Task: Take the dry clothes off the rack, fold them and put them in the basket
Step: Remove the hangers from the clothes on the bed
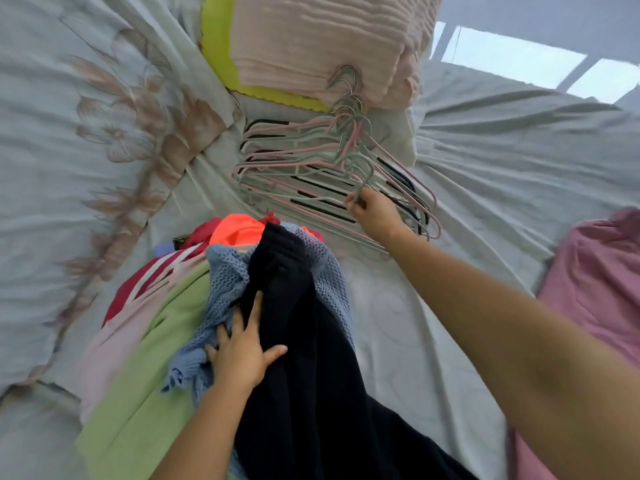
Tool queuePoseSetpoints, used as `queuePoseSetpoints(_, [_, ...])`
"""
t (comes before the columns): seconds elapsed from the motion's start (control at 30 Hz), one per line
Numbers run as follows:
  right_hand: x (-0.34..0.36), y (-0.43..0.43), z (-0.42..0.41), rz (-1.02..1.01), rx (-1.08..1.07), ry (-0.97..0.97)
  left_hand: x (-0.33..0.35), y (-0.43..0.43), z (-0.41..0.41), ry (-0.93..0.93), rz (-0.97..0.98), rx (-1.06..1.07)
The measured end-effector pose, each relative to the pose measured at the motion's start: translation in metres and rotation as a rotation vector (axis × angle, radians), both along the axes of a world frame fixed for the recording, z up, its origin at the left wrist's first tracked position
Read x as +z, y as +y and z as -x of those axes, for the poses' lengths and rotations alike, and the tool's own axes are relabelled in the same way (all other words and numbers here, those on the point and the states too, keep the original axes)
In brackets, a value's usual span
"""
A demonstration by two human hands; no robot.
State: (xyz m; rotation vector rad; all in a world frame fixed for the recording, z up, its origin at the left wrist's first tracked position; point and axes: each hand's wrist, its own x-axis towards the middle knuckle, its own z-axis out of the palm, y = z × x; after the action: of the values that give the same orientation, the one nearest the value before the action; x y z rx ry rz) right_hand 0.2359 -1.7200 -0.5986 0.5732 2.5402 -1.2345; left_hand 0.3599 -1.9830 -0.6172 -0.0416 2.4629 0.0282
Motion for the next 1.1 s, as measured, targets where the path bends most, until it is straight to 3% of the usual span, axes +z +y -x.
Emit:
queuePoseSetpoints(0.17, [-0.01, 0.005, 0.005, -0.222, -0.096, -0.027, -0.01, -0.008, 0.005, 0.014, -0.011, 0.004])
queuePoseSetpoints(0.37, [-0.037, 0.09, -0.119, -0.321, -0.073, -0.187, -0.004, -0.006, 0.007, 0.027, -0.029, 0.028])
queuePoseSetpoints(0.57, [-0.052, 0.214, -0.266, -0.428, -0.593, -0.483, -0.006, -0.018, 0.007, 0.087, -0.138, 0.094])
queuePoseSetpoints(0.63, [-0.063, 0.235, -0.31, -0.373, -0.616, -0.613, -0.007, -0.013, -0.002, 0.199, -0.215, 0.182])
queuePoseSetpoints(0.7, [-0.077, 0.242, -0.34, -0.338, -0.584, -0.626, 0.007, 0.025, -0.023, 0.401, -0.258, 0.226])
queuePoseSetpoints(0.8, [-0.089, 0.252, -0.353, -0.395, -0.547, -0.483, 0.032, 0.105, -0.064, 0.621, -0.413, 0.009])
queuePoseSetpoints(0.87, [-0.092, 0.262, -0.357, -0.402, -0.535, -0.423, 0.029, 0.162, -0.094, 0.421, -0.573, -0.029])
queuePoseSetpoints(0.93, [-0.093, 0.269, -0.362, -0.415, -0.501, -0.428, 0.014, 0.214, -0.127, 0.036, -0.716, 0.129])
queuePoseSetpoints(1.0, [-0.095, 0.273, -0.366, -0.398, -0.455, -0.466, -0.009, 0.259, -0.16, -0.255, -0.72, 0.201])
queuePoseSetpoints(1.1, [-0.089, 0.277, -0.371, -0.283, -0.411, -0.448, -0.032, 0.317, -0.194, -0.377, -0.675, 0.188])
